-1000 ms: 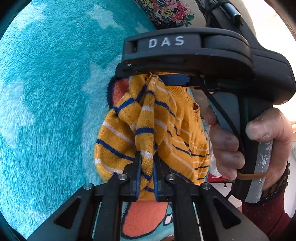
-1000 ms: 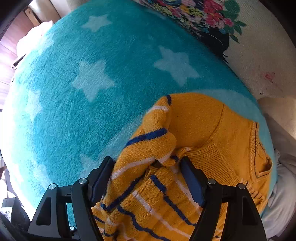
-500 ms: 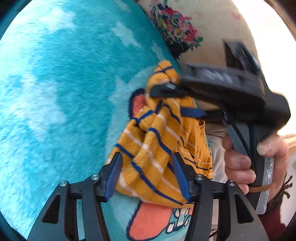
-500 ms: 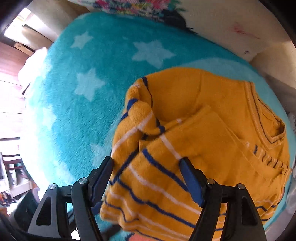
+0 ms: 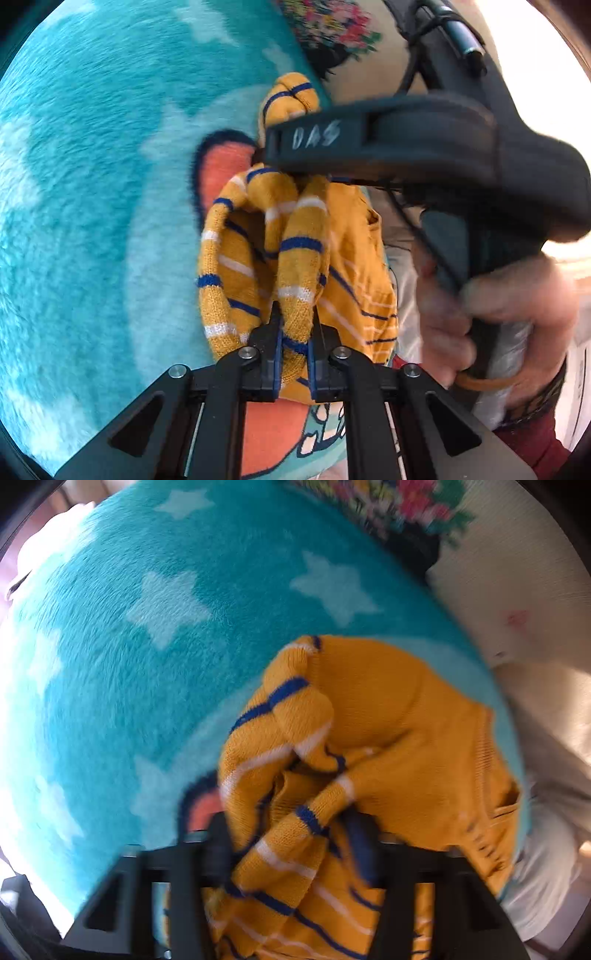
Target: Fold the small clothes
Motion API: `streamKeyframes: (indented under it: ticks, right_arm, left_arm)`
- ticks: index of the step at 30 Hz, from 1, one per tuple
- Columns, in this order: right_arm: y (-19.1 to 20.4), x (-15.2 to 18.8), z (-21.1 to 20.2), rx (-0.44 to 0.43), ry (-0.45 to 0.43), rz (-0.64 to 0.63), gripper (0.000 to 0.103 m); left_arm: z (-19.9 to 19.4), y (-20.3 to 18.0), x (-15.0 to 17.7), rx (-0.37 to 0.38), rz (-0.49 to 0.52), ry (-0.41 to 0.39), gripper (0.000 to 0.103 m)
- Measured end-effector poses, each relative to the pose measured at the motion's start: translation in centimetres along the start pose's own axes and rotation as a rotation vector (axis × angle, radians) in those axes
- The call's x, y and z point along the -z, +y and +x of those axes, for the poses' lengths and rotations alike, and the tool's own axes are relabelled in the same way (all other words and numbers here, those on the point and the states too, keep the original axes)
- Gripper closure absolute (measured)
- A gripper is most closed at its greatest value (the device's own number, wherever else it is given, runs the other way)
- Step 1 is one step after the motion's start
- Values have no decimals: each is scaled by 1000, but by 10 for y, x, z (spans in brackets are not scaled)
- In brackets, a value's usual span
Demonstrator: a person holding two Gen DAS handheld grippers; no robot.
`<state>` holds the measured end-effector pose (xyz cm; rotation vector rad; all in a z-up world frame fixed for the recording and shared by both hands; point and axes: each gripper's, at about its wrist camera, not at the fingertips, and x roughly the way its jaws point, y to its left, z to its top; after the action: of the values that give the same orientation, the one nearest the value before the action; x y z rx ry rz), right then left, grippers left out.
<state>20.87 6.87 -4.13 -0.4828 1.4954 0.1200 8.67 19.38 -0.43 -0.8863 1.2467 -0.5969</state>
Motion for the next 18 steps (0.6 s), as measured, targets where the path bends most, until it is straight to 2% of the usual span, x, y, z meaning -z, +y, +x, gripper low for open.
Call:
streamKeyframes:
  ticks: [1,3,6,9,10,11,15,18]
  right_arm:
    - [-1,6,-4,4,-28,-9,79]
    - [-9,20,-14,-38,-89,1,83]
    - [-38,46,-32,-146,-173,59,84]
    - [-90,84,-54,-239,-270,120,85]
    - [-103,94,-58,-260,-294,142,85]
    - [-123,110,-60,-282,-318,173,85]
    - [-206,181,-58,-390,-383,330,86]
    - [-261,226,-43,-449,-411,438,86]
  left_arm:
    - [1,-7,1,1,13,1,94]
    - [7,-23,2,6,41,6,94]
    - [17,-56,10,3,109,13,94]
    - [27,-92,25,-2,188,27,93]
    - [30,-101,29,3,196,30,88]
    - [30,-108,34,16,196,27,83]
    - [22,-123,51,90,164,0,78]
    - [22,-126,59,83,132,-33,68]
